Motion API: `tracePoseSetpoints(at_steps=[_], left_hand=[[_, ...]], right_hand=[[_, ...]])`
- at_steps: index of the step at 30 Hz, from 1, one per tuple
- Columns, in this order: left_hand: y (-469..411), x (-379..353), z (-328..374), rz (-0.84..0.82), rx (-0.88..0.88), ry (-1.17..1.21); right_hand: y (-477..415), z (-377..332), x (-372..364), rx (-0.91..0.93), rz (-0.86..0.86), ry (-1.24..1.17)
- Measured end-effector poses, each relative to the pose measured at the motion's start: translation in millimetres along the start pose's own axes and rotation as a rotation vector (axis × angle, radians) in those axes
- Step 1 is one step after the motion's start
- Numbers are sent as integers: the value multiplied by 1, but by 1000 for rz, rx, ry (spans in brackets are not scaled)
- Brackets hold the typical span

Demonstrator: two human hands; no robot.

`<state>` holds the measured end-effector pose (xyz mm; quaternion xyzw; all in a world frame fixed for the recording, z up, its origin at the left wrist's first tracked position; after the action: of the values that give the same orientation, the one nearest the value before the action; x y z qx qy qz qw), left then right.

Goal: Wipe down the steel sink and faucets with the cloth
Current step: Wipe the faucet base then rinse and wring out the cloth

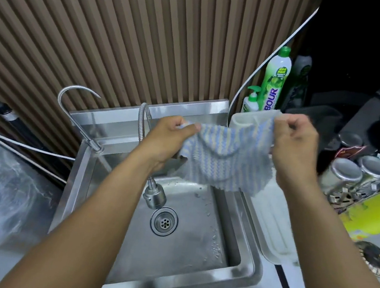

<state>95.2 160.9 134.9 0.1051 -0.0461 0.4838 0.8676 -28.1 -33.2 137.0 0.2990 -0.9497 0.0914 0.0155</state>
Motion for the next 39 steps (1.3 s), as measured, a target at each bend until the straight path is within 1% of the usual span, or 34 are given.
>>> tracePoseSetpoints(at_steps=[3,4,5,7,8,9,11,12,13,16,17,18,19,21,22,23,25,27,29,31,33,35,36,37,38,39], left_hand=[[1,-41,8,-94,-36,46],[2,-48,10,-106,-48,70],[2,-51,12,-115,-56,106],[3,-51,13,-147,-68,167],[4,-49,14,-177,-92,160],[4,-48,14,-193,-118,131],[3,-48,13,-175,-168,83],[1,-49,14,-172,-183,82],[1,-51,16,-185,-180,94],[3,-60,25,-256,-169,89],[5,-64,29,-295,-171,98],[6,-68,31,-339,-177,107],[8,-72,32,-379,-171,121],[9,-81,29,-457,-152,139],[8,-85,25,-479,-140,137],[7,-88,22,-486,-125,132],[5,-92,14,-435,-107,100],[2,-97,6,-361,-81,78],[0,-106,-4,-311,7,113],[1,-115,-14,-256,139,237],[2,-120,-28,-231,237,411],[6,-125,-41,-301,272,537],[9,-127,-46,-343,278,540],[12,-130,-50,-367,280,516],[14,-132,-53,-372,279,465],[13,-133,-56,-358,278,414]], right_hand=[[30,-5,-22,30,-253,-2],[37,-8,-27,38,-313,-7],[41,-12,-30,27,-356,-37],[41,-19,-27,-73,-424,-186],[39,-22,-22,-128,-458,-248],[36,-24,-17,-157,-498,-270],[34,-25,-8,-139,-590,-266],[32,-25,-4,-125,-594,-273],[29,-23,-1,-115,-555,-279],[17,0,18,-121,-319,-242],[12,12,25,-155,-293,-203],[10,25,33,-216,-329,-158],[8,37,40,-293,-421,-115],[9,55,54,-429,-686,-35],[10,59,59,-451,-783,-28],[12,60,62,-445,-801,-61],[12,59,66,-461,-700,-186],[9,60,68,-470,-591,-203],[8,61,69,-507,-523,-154],[9,64,70,-609,-454,-169],[12,66,71,-705,-461,-256],[15,65,76,-758,-481,-429],[15,67,79,-781,-462,-529],[13,69,84,-778,-463,-570],[11,72,89,-754,-485,-532],[9,72,93,-713,-524,-415]])
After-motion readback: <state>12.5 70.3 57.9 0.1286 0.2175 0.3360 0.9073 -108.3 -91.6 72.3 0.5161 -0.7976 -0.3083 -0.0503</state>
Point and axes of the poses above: each hand's wrist, its own y-axis away from the middle knuckle, its own x-axis out of the back of the hand, z = x × y, the point moved 1 cm from there along -y, towards the middle knuckle
